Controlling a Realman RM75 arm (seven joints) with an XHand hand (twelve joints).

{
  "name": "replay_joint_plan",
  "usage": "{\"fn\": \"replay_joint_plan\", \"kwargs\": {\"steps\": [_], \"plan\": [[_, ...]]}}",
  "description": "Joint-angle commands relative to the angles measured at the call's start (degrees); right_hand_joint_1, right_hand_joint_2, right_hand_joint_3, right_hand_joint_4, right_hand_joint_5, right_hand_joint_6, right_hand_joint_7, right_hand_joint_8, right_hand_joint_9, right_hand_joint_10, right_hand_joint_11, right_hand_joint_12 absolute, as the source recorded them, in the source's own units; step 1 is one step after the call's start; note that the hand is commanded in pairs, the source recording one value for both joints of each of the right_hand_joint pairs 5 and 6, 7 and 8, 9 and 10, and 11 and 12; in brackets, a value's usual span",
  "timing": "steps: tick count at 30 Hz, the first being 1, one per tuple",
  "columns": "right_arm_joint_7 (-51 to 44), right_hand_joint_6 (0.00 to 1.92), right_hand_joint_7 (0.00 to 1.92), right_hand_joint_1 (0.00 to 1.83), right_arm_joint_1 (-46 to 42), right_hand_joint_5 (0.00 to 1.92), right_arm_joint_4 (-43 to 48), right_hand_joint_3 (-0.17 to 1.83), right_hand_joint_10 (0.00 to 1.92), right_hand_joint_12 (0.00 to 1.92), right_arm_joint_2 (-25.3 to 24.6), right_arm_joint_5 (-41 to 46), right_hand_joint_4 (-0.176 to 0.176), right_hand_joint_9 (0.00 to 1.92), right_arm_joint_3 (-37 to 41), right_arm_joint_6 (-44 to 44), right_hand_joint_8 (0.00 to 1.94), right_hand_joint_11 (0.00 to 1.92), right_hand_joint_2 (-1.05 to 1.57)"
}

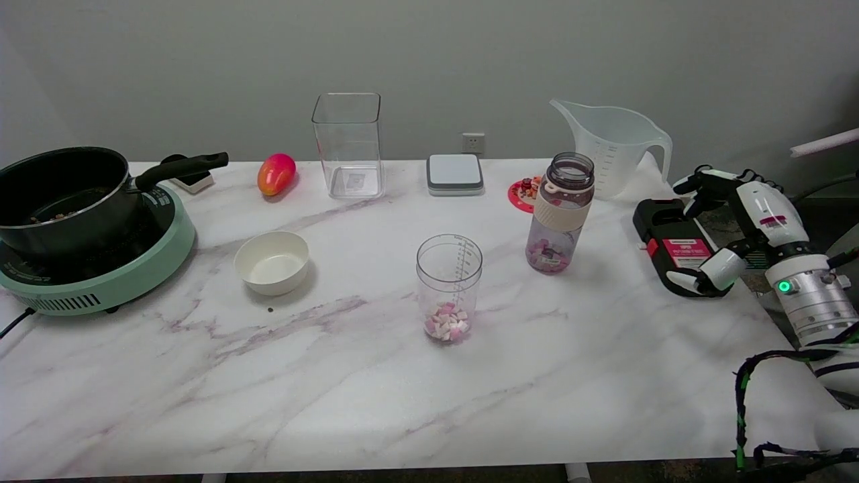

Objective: Pick up the transparent cup with candy inside.

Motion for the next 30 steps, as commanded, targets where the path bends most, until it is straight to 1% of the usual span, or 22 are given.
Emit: {"fn": "replay_joint_plan", "kwargs": {"steps": [1, 5, 10, 11, 13, 20, 25, 28, 30], "plan": [[-20.36, 0.67, 1.06, 1.33, -3.76, 0.67, 8.61, 1.21, 0.79, 0.8, -8.47, 19.03, 0.0, 0.79, -11.39, 13.91, 1.06, 0.8, -0.37], [-23.73, 0.7, 1.08, 1.33, -2.56, 0.7, 11.23, 1.18, 0.84, 0.82, -8.18, 23.38, 0.0, 0.84, -18.9, 17.87, 1.08, 0.82, -0.31], [-26.22, 0.76, 1.11, 1.31, -0.88, 0.76, 11.02, 1.17, 0.88, 0.84, -8.68, 26.18, 0.0, 0.88, -27.66, 24.37, 1.11, 0.84, -0.24], [-26.53, 0.79, 1.13, 1.28, -0.66, 0.79, 11.11, 1.16, 0.89, 0.84, -8.94, 27.44, 0.0, 0.89, -30.06, 25.84, 1.13, 0.84, -0.2], [-26.58, 0.81, 1.14, 1.27, -0.33, 0.81, 11.62, 1.14, 0.9, 0.85, -9.5, 28.95, 0.0, 0.9, -33.43, 28.39, 1.14, 0.85, -0.17], [-26.66, 0.89, 1.18, 1.26, 1.11, 0.89, 14.69, 1.14, 0.9, 0.87, -12.21, 29.71, 0.0, 0.9, -40.39, 30.89, 1.18, 0.87, -0.09], [-26.35, 0.9, 1.18, 1.28, -1.15, 0.9, 15.7, 1.18, 0.86, 0.88, -13.72, 32.73, 0.0, 0.86, -44.1, 34.45, 1.18, 0.88, -0.12], [-26.11, 0.92, 1.16, 1.21, -1.75, 0.92, 16.56, 1.21, 0.87, 0.88, -14.15, 33.7, 0.0, 0.87, -46.84, 33.9, 1.16, 0.88, -0.15], [-26.0, 0.91, 1.14, 1.19, -1.51, 0.91, 16.51, 1.22, 0.86, 0.88, -14.2, 33.7, 0.0, 0.86, -48.37, 33.29, 1.14, 0.88, -0.14]]}}
